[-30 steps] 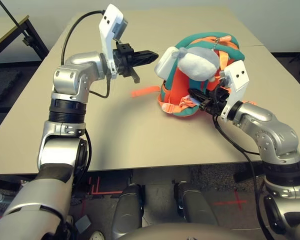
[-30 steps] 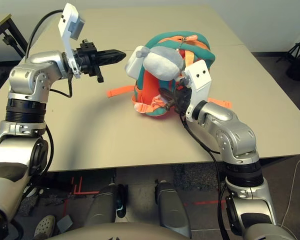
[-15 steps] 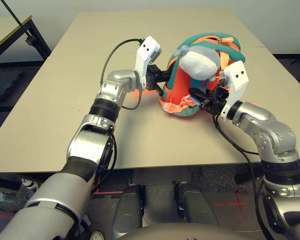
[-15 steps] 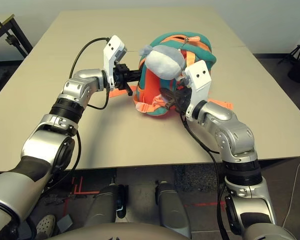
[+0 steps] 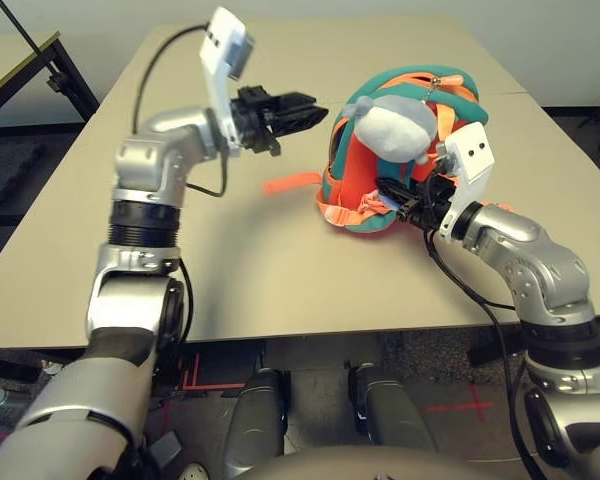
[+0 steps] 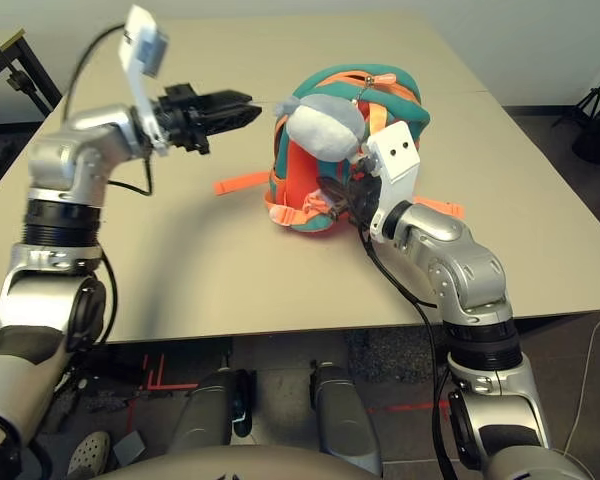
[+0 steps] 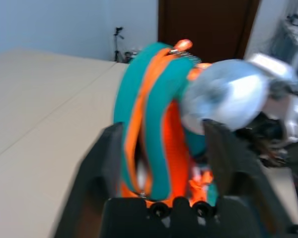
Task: Put the pencil case into the backpack and zip it.
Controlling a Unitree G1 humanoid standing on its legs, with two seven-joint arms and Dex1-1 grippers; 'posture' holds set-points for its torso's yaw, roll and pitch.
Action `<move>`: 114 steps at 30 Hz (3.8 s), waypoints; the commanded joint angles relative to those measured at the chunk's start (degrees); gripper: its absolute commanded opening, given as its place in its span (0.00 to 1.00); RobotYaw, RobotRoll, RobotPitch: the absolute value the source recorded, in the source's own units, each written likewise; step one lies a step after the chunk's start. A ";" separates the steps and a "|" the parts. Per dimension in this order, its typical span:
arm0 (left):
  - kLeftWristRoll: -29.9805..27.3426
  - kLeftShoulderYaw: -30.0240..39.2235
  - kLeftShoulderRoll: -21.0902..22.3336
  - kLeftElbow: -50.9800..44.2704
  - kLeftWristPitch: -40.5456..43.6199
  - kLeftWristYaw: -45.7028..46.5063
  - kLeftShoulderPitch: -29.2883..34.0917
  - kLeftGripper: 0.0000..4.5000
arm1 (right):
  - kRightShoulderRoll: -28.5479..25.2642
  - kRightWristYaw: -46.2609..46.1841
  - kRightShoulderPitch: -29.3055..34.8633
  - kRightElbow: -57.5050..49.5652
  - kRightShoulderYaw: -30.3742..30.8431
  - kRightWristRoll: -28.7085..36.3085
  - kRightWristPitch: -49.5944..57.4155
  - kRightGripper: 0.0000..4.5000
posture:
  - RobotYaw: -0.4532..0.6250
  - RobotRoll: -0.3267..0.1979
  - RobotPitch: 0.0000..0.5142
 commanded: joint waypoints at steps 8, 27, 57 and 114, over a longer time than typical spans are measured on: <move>3.36 -7.74 -1.63 1.53 -4.34 0.31 -0.57 1.00 | 0.80 2.03 -0.83 2.82 2.66 -0.86 -0.32 0.04 | 0.36 0.62 0.14; 7.47 -12.06 -11.78 15.32 -15.30 -4.37 -7.03 1.00 | 0.26 1.81 0.70 1.81 2.18 -1.44 -0.57 0.04 | 0.31 0.62 0.13; 7.41 -9.82 -10.40 12.59 -11.78 -2.20 -6.04 0.03 | 1.50 2.09 0.61 2.52 2.94 -2.61 -1.06 0.04 | 0.33 0.62 0.15; 11.89 -9.80 0.09 24.35 -11.44 -3.54 9.07 0.70 | 1.42 3.93 -2.72 3.51 2.37 -1.83 0.04 0.52 | 0.35 0.62 0.16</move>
